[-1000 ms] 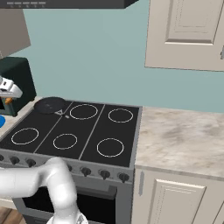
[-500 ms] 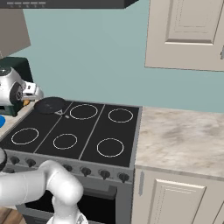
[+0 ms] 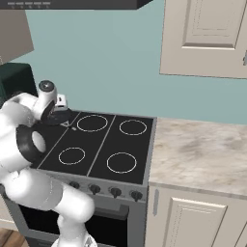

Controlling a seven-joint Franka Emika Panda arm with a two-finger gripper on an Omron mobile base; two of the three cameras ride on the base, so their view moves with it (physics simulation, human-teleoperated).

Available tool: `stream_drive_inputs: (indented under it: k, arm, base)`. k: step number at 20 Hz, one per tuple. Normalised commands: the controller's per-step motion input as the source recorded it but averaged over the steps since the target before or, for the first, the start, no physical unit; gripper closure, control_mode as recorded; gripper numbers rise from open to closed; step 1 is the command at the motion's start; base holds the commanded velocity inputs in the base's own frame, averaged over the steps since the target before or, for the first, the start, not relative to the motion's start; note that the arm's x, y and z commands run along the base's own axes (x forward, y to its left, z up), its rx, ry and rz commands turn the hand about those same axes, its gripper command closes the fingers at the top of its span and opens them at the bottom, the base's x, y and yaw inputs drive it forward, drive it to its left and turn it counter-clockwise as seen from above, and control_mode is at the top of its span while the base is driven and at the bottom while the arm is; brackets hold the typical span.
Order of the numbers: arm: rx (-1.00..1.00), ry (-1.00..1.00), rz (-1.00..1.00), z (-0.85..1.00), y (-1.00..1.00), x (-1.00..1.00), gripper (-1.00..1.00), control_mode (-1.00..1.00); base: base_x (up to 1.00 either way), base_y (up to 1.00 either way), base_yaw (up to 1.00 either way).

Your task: Pick the croissant and place it on the pan. Then turn on the stove to warm the croissant.

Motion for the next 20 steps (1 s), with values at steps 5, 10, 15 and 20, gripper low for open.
stream_drive_inputs:
  k: [5,10,15,20]
  arm:
    - [0.0,0.12,0.1,0.0,0.03,0.86,1.0,-1.0]
    - [0.0,0.09,0.04,0.0,0.14,0.78,1.0,-1.0]
    - [-0.05,0.12,0.01,-0.1,0.34,0.63,1.0,-1.0]
    - [-0.08,0.12,0.0,-0.17,0.36,0.5,1.0,-1.0]
  base:
    - [0.0,0.0,0.0]
    - [0.0,0.0,0.0]
    - [0.0,0.0,0.0]
    - [0.0,0.0,0.0]
